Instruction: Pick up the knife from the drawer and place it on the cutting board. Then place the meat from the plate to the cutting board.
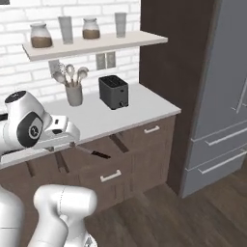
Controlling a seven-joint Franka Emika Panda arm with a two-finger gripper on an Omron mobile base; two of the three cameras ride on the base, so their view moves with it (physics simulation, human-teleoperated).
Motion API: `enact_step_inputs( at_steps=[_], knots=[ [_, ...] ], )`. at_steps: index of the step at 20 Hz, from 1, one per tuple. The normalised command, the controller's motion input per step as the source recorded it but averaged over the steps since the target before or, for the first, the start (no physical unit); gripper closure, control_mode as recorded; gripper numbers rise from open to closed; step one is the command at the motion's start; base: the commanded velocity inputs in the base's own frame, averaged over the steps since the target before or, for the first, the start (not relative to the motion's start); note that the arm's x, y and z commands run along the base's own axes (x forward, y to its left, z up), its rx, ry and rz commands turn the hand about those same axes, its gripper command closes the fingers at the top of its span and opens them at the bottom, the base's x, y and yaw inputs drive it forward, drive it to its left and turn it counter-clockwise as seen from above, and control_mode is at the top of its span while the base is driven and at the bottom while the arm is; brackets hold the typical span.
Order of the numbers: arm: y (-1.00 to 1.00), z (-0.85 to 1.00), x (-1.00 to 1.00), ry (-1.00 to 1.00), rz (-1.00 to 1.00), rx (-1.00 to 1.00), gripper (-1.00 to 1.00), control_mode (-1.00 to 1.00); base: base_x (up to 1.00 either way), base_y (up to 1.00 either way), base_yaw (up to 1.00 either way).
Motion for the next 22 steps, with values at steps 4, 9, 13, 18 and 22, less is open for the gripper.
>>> enact_step_inputs(
  at_steps=[4, 9, 13, 18, 22],
  knots=[
    [0.00, 0.00, 0.00, 0.00, 0.00, 0.00, -1.00, 1.00, 0.06, 0.93, -0.50],
    [0.00, 0.00, 0.00, 0.00, 0.00, 0.00, -1.00, 1.00, 0.00, 0.66, -0.38],
    [0.00, 0.00, 0.00, 0.00, 0.00, 0.00, -1.00, 1.00, 0.03, 0.33, -0.20],
    [0.03, -0.49, 0.22, 0.16, -0.08, 0.01, -1.00, -1.00, 0.08, 0.04, -0.05],
    [0.05, -1.00, 0.58, 0.38, -0.22, -0.04, -1.00, -1.00, 0.00, 0.00, 0.00]
  ],
)
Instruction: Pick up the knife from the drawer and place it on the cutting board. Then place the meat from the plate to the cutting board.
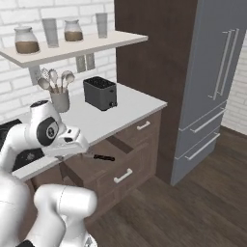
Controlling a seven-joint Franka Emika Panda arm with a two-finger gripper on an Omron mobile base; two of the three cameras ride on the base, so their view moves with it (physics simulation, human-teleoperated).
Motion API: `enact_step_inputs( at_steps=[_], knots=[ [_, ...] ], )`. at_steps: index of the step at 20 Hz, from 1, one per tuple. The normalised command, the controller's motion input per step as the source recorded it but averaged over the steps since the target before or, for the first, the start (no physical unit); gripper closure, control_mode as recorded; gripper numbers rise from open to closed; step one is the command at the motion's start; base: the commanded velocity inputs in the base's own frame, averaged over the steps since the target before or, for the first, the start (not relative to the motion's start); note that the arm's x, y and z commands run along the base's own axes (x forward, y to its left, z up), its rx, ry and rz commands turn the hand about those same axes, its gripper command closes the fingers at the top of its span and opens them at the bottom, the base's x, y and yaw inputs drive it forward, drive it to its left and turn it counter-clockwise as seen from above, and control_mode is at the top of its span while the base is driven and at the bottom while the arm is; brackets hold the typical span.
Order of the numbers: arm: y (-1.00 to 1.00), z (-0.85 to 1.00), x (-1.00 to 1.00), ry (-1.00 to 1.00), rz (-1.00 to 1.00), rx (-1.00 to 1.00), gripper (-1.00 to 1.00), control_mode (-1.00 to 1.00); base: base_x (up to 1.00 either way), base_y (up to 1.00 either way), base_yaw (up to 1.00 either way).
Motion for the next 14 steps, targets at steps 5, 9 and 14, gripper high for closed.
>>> enact_step_inputs(
  at_steps=[5, 9, 14],
  knots=[
    [-0.17, -1.00, 0.97, 0.28, -0.05, -0.08, -1.00, -1.00, 0.00, 0.00, 0.00],
    [-0.21, -0.92, 0.98, 0.13, 0.00, -0.05, -1.00, -1.00, 0.00, 0.00, 0.00],
    [-0.08, -0.56, 0.73, 0.02, 0.00, 0.00, -1.00, -1.00, 0.00, 0.00, 0.00]
  ],
)
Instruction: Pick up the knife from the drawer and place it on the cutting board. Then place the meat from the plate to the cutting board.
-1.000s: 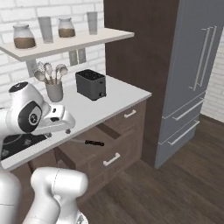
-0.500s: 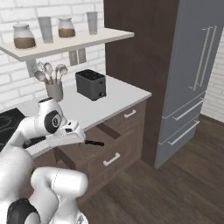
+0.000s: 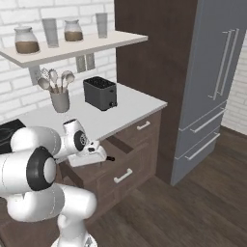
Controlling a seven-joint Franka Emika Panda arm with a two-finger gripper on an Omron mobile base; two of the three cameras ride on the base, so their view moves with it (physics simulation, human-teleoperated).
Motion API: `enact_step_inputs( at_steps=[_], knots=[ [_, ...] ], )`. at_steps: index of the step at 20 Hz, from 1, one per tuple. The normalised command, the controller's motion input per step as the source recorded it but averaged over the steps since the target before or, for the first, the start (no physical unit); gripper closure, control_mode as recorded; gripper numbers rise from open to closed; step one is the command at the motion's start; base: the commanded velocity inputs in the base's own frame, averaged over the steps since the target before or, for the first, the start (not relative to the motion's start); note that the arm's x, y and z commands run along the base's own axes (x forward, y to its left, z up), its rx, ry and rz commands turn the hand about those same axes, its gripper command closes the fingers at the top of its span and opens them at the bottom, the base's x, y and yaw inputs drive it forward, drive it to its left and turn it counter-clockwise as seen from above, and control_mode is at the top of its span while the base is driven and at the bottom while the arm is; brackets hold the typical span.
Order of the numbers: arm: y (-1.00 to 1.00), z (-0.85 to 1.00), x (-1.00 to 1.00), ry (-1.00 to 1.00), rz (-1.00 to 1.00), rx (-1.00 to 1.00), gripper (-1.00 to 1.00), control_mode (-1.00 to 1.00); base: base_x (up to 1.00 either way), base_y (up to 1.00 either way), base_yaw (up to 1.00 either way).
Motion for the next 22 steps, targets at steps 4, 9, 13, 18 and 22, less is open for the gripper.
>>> enact_step_inputs(
  at_steps=[4, 9, 13, 18, 22],
  knots=[
    [-0.14, -0.41, 0.26, 0.00, 0.00, 0.00, -1.00, -1.00, 0.00, 0.00, 0.00],
    [-0.43, -0.49, 0.02, -0.01, 0.00, 0.00, -1.00, -1.00, 0.00, 0.00, 0.00],
    [-0.85, -0.29, -0.07, -0.05, 0.00, 0.00, -1.00, -1.00, 0.00, 0.00, 0.00],
    [-1.00, -0.04, -0.33, -0.01, 0.00, 0.04, -1.00, -1.00, 0.00, 0.00, 0.00],
    [-1.00, 0.00, -0.39, 0.00, 0.00, 0.03, -1.00, -1.00, 0.00, 0.00, 0.00]
  ],
)
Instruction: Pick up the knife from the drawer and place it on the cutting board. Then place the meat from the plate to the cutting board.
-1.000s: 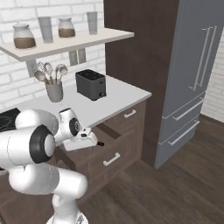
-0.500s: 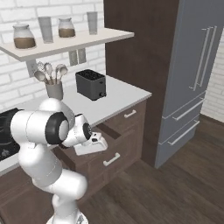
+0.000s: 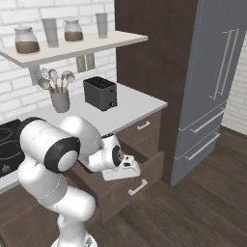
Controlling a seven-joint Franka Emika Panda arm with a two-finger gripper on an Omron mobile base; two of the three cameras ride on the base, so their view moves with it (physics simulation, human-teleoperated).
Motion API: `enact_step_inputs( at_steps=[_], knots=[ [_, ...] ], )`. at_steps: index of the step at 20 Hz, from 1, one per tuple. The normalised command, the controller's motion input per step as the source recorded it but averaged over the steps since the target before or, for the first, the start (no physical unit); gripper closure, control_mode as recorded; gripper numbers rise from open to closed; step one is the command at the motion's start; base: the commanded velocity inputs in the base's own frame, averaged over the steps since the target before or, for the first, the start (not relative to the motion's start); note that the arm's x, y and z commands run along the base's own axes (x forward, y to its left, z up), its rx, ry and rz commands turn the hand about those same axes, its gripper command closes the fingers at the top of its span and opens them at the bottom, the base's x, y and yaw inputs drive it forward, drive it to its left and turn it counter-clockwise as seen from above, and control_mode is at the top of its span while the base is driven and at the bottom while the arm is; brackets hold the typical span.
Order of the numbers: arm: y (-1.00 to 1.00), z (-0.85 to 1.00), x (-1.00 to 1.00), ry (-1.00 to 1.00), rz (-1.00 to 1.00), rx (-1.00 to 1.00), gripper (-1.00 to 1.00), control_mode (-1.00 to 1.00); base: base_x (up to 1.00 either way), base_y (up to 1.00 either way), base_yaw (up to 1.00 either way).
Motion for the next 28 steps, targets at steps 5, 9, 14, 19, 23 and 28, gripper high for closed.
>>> enact_step_inputs(
  at_steps=[5, 9, 14, 19, 23, 28],
  knots=[
    [-1.00, 0.12, -0.42, -0.02, 0.01, 0.16, -1.00, -1.00, 0.00, 0.00, 0.00],
    [-0.12, 0.69, -0.16, -0.06, 0.14, 0.29, -1.00, -1.00, 0.00, 0.00, 0.00],
    [0.62, 0.95, 0.45, -0.02, 0.51, 0.29, -1.00, -1.00, 0.00, 0.00, 0.00],
    [0.24, 0.08, 0.92, 0.00, 0.57, 0.23, -1.00, -1.00, 0.00, 0.00, 0.00],
    [-0.01, -0.32, 0.94, 0.03, 0.35, 0.03, -1.00, -1.00, 0.00, 0.00, 0.00],
    [0.16, -0.33, 0.61, 0.04, 0.09, -0.08, -1.00, -1.00, 0.00, 0.00, 0.00]
  ],
)
